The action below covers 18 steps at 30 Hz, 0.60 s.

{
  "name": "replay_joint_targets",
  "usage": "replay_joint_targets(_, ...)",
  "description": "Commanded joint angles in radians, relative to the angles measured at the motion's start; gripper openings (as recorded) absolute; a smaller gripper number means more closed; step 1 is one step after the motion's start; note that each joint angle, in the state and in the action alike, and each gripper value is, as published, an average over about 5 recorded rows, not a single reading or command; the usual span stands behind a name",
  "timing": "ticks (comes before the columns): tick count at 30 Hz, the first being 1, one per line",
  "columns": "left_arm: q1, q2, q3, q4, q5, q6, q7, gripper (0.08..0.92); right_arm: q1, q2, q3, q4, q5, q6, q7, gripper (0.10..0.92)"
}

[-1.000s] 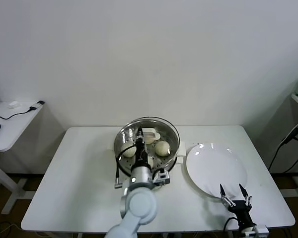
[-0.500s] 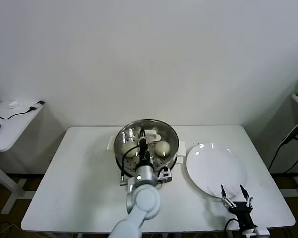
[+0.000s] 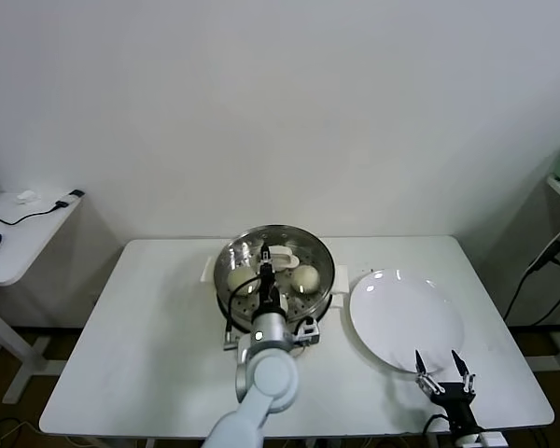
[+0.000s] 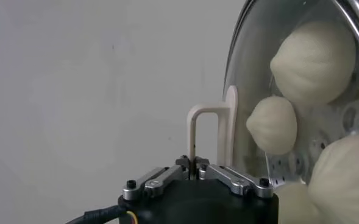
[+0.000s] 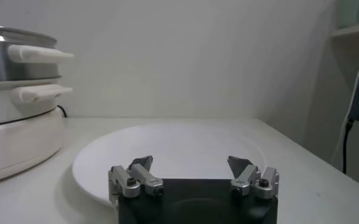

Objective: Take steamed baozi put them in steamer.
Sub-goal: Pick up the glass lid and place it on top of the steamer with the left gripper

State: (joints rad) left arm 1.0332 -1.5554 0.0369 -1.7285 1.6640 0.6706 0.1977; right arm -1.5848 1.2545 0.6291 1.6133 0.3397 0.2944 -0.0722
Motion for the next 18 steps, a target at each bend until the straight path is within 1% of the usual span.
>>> replay_joint_targets(1,0.006,0.014,0.019,-0.052,-0.042,0.000,-0.008,0.174,-0.001,0.000,0.000,0.004,-0.001,0.007,-0.011,0.823)
replay_joint_targets(6,0.018,0.037,0.034,-0.116,-0.088,0.003,-0.008,0.305,0.000,0.000,0.000,0.006,-0.002,0.000,-0.013,0.823)
replay_joint_targets(12,0.069,0.101,0.038,-0.215,-0.173,-0.005,-0.027,0.479,0.002,0.001,-0.003,0.006,0.004,-0.023,0.000,0.823)
replay_joint_targets(15,0.113,0.141,0.029,-0.267,-0.256,-0.026,-0.058,0.565,0.003,0.001,-0.008,0.003,-0.001,-0.031,0.005,0.823)
replay_joint_targets(18,0.159,0.170,0.005,-0.308,-0.374,-0.072,-0.119,0.652,0.003,0.002,-0.012,0.002,-0.009,-0.033,0.001,0.823)
